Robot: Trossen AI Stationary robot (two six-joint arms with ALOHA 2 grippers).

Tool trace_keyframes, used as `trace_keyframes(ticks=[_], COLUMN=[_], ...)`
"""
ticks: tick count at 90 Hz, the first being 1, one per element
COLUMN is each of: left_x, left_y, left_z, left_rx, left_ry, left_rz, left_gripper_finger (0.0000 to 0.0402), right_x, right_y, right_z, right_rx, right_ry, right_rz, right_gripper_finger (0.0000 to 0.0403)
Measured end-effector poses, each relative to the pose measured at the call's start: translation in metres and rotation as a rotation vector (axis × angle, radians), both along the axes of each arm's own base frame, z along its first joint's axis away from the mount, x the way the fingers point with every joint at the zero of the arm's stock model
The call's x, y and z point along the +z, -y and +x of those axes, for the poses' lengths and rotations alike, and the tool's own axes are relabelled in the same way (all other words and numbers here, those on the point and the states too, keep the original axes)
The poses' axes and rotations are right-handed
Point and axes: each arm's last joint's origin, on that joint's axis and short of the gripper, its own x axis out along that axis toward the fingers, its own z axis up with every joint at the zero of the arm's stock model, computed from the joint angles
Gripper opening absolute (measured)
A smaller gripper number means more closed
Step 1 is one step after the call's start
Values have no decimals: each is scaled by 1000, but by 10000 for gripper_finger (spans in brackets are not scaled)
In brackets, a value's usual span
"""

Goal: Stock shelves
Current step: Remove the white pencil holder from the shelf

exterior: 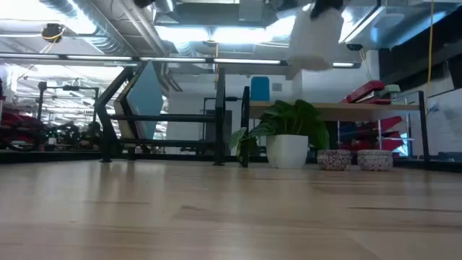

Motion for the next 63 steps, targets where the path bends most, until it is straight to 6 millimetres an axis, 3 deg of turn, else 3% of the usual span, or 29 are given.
trace_keyframes(ticks=[13,25,47,63], left_x=[19,31,35,25], left_y=[-3,-5,-8,-7], left_z=[-16,-33,-60,-69], left_rx=[-47,-96,-162,-187], left_ry=[47,88,41,-86], left_rz=[45,76,64,56], left_gripper_finger=[107,107,107,107], right_x=[12,0,-58,-115], right_y=[-37,-79,-157,-192], right_z=[12,44,124,164], right_rx=[-10,9,36,31], right_ry=[89,60,-36,-164], right_rz=[158,243,313,247], right_gripper_finger=[2,1,0,0])
